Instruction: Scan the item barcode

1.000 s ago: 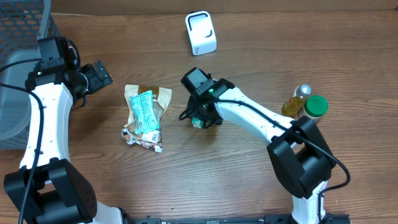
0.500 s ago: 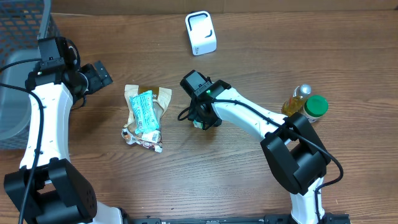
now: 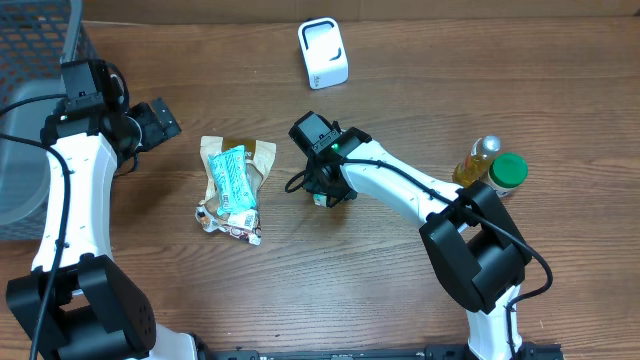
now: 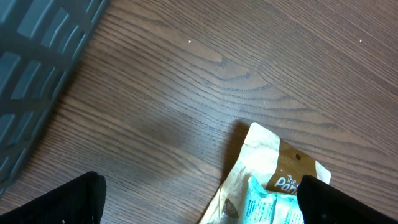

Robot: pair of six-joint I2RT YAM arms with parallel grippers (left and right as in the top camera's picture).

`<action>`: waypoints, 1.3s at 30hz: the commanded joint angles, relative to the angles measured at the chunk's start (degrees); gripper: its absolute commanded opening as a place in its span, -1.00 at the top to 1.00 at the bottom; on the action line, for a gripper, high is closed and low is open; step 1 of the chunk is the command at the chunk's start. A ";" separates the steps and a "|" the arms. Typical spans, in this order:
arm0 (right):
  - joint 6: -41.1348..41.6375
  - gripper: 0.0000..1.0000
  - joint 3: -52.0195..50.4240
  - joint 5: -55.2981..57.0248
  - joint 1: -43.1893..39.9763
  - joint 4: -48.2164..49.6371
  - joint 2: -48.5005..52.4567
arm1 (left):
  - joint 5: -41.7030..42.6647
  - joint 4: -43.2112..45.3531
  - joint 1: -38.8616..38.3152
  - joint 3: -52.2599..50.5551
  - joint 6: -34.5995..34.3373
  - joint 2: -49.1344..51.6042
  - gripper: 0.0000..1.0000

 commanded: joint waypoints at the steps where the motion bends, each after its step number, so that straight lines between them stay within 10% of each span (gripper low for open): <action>1: 0.00 0.33 1.60 0.98 0.00 -0.04 0.17 | 0.33 0.04 -0.11 1.07 -0.37 0.13 -0.99; 11: 0.00 0.76 1.60 13.03 -0.02 -7.15 -6.38 | 0.33 0.04 -0.11 1.07 -0.37 0.13 -1.00; 39: -3.89 0.62 -1.66 14.93 -0.02 -14.43 -8.07 | 0.33 0.04 -0.11 1.07 -0.37 0.13 -1.00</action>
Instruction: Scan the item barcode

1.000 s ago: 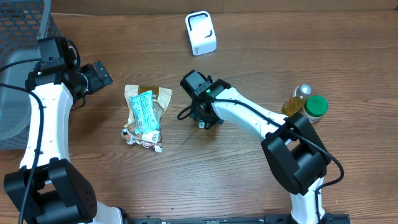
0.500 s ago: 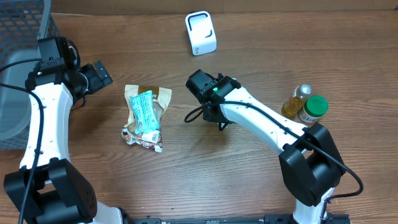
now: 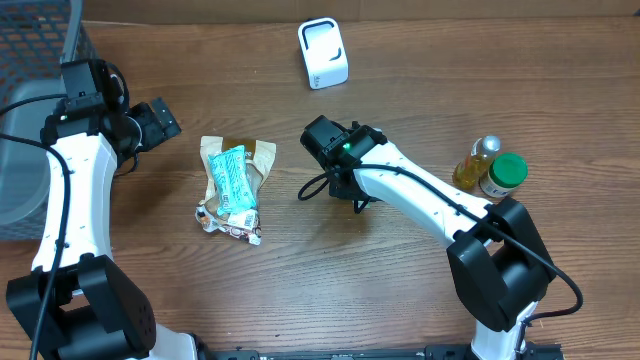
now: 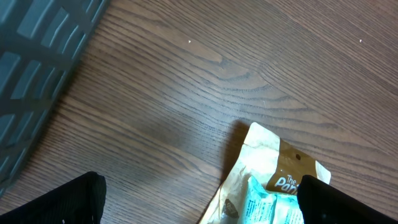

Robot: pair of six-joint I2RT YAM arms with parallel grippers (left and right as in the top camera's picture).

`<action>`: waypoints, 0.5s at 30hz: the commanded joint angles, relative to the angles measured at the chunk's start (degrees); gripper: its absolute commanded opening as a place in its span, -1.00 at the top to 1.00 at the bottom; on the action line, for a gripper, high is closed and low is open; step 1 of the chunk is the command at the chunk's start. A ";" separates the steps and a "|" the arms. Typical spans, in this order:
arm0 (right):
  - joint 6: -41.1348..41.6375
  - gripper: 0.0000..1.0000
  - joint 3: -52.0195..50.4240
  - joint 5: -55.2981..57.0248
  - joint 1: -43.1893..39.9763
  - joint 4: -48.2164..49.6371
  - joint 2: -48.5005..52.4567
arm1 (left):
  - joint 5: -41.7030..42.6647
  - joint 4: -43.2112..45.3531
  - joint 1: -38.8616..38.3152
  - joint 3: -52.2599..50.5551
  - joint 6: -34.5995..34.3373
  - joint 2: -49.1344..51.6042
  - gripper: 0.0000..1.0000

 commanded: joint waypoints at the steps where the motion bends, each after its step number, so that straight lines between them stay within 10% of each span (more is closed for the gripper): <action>1: -0.22 0.62 -0.31 0.76 -0.02 0.11 -1.29 | 0.35 0.04 -0.11 1.07 -0.37 0.13 -0.99; 15: -0.26 0.62 -0.31 0.83 -0.02 -0.28 -1.29 | 0.35 0.04 -0.11 1.07 -0.37 0.13 -1.00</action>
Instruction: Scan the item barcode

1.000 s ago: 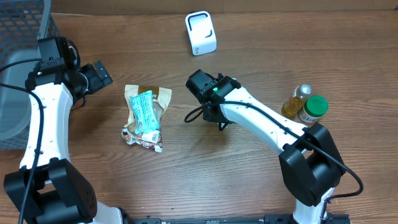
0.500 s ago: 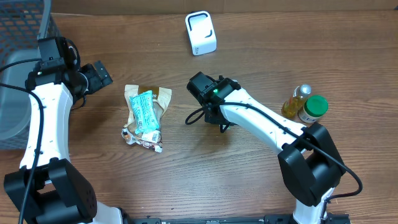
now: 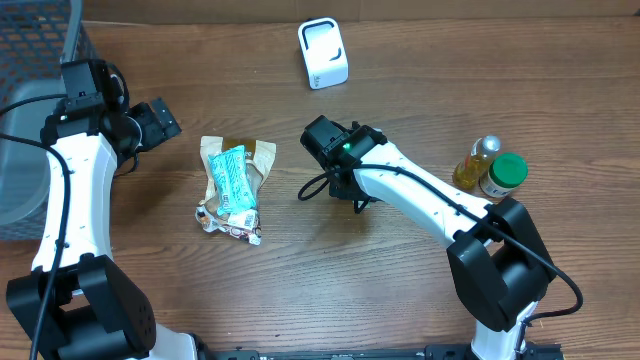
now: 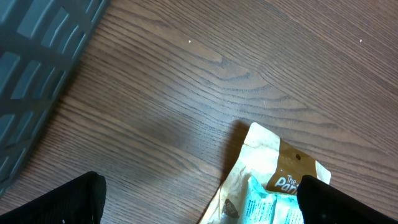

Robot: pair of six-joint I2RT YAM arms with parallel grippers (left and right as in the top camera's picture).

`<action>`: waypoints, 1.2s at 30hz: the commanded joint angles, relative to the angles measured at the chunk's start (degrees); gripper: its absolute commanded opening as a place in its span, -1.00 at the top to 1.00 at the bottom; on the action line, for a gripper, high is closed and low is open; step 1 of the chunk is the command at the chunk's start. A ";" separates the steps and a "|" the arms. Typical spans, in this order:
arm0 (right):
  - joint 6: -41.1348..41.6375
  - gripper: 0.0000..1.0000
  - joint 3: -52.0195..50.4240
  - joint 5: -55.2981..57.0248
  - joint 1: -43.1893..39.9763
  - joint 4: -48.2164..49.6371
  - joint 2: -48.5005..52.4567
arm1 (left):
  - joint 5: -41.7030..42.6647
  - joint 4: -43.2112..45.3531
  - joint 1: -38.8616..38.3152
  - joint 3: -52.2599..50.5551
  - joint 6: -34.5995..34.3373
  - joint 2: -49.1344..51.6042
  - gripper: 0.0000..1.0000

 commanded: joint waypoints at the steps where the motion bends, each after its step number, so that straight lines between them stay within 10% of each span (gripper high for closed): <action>1: -0.24 0.62 -0.31 1.05 -0.02 -0.26 -1.29 | 0.35 0.04 -0.11 1.07 -0.37 0.13 -1.00; 26: -1.27 0.44 -0.31 1.22 -0.02 -0.24 -1.29 | 0.35 0.04 -0.11 1.07 -0.37 0.13 -0.99; 36: -1.27 -0.11 -0.31 1.22 -0.02 0.02 -1.29 | 0.35 0.07 -0.11 1.07 -0.37 0.13 -1.00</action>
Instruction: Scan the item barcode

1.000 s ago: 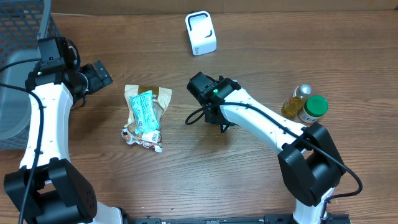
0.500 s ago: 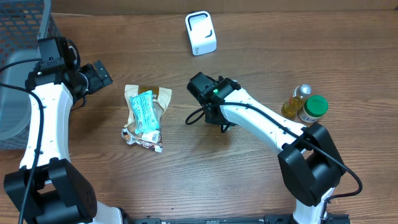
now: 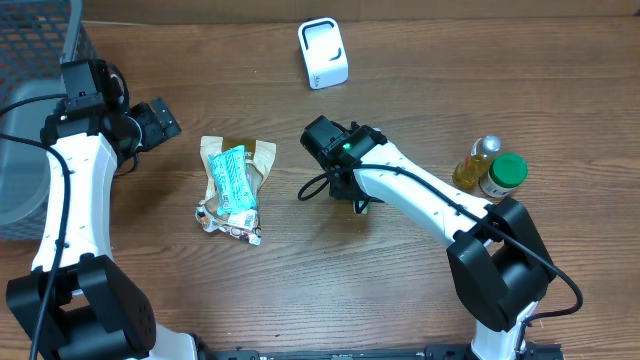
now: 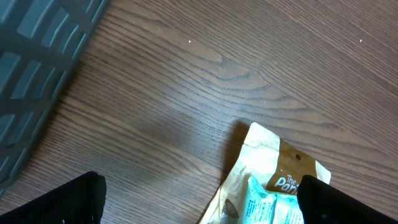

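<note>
A pile of snack packets [image 3: 232, 186] lies left of the table's middle: a tan bag [image 4: 272, 167] with a teal packet [image 3: 232, 177] on top and a crumpled wrapper [image 3: 230, 225] at its near end. The white barcode scanner [image 3: 323, 53] stands at the back. My left gripper [image 3: 158, 122] hangs open to the upper left of the pile, with its dark fingertips [image 4: 68, 199] wide apart and nothing between them. To the right of the pile, my right gripper [image 3: 350, 195] points down at the table. Its wrist hides the fingers.
A grey mesh basket [image 3: 30, 60] fills the far left corner. An oil bottle [image 3: 478, 160] and a green-lidded jar [image 3: 507, 172] stand together at the right. A black cable [image 3: 310, 188] loops beside the right wrist.
At first my right gripper was low over the table just right of the packets. By 1.7 s ago it had shifted a little to the right, away from them, and the arm's base link had turned. It has stayed there since. The left arm and the packets have not moved.
</note>
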Robot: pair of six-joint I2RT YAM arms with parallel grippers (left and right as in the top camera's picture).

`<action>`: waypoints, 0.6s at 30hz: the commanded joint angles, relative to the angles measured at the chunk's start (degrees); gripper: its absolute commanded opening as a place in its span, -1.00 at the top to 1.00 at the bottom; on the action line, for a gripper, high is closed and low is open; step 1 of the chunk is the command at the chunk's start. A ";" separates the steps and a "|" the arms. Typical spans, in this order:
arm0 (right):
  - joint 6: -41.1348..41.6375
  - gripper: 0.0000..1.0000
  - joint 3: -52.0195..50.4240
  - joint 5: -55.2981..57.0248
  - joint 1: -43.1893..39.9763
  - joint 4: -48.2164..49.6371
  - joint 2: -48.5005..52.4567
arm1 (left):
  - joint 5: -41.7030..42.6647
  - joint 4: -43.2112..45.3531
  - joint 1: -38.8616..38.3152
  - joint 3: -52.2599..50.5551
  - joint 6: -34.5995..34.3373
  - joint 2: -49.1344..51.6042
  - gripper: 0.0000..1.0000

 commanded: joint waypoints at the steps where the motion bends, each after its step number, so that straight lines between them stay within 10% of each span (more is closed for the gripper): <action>1: 0.00 -0.18 -0.31 1.01 -0.02 0.11 -1.29 | 0.35 0.04 -0.11 1.07 -0.37 0.13 -0.99; 18: 5.25 0.29 2.56 4.59 -4.55 1.86 -2.73 | 0.37 0.04 -0.17 1.07 -0.37 0.13 -0.99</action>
